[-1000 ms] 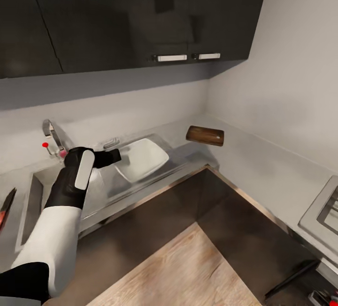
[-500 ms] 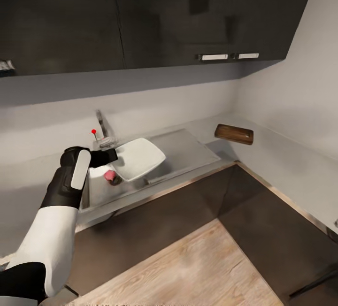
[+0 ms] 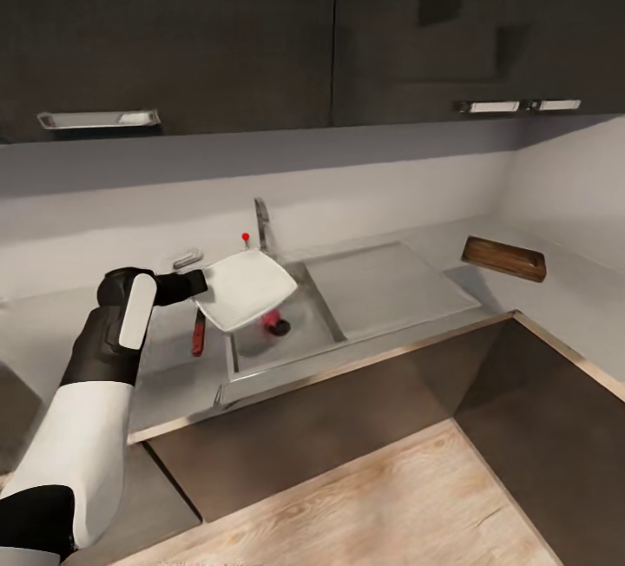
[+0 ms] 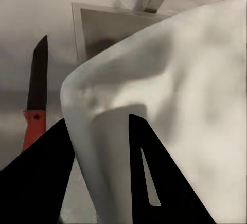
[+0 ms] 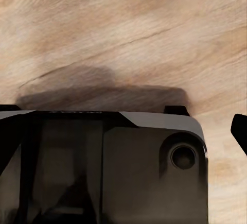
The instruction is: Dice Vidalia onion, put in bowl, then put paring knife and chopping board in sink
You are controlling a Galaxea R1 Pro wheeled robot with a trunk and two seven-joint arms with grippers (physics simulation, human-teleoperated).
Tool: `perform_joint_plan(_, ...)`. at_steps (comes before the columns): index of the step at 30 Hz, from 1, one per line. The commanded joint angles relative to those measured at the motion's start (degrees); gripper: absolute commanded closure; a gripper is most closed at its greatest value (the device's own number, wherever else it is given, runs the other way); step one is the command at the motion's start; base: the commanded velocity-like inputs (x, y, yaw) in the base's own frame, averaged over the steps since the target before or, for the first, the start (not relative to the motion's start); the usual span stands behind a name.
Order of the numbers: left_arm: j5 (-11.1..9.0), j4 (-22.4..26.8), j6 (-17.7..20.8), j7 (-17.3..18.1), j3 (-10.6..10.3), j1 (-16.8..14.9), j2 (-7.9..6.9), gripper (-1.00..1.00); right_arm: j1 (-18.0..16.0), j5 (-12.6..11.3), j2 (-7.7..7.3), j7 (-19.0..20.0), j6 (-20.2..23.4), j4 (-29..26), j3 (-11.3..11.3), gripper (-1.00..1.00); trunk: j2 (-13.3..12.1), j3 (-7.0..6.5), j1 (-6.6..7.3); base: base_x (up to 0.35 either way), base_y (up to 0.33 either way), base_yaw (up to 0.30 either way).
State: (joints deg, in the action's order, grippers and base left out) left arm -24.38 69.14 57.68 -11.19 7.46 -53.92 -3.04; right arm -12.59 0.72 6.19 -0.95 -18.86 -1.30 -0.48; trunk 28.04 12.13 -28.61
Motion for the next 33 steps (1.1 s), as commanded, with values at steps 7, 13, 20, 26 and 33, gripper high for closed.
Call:
perform_joint_plan(7,-0.8,0.1,0.2,-0.5,0.0,0.0,-0.12,1.00,0.0,0.1,0.05,-0.1,-0.3,0.1,-0.1,-1.00,0.1,0.10,-0.02,0.000,0.306,0.255)
perform_joint_plan(13,-0.8,0.1,0.2,-0.5,0.0,0.0,-0.13,1.00,-0.1,0.1,0.05,-0.1,-0.3,0.1,-0.1,-1.00,0.1,0.10,-0.02,0.000,0.306,0.255)
perform_joint_plan(20,-0.8,0.1,0.2,-0.5,0.0,0.0,-0.86,1.00,0.0,0.1,0.05,-0.1,-0.3,0.1,-0.1,-1.00,0.1,0.10,-0.02,0.000,0.306,0.255)
perform_joint_plan(26,-0.8,-0.5,0.2,-0.5,0.0,0.0,-1.25,1.00,-0.1,0.1,0.02,-0.1,-0.3,0.1,-0.1,-1.00,0.1,0.10,-0.02,0.000,0.306,0.252)
perform_joint_plan(33,-0.8,-2.5,0.2,-0.5,0.0,0.0,-1.27,1.00,-0.1,0.1,-0.03,-0.1,-0.3,0.1,-0.1,-1.00,0.1,0.10,-0.02,0.000,0.306,0.122)
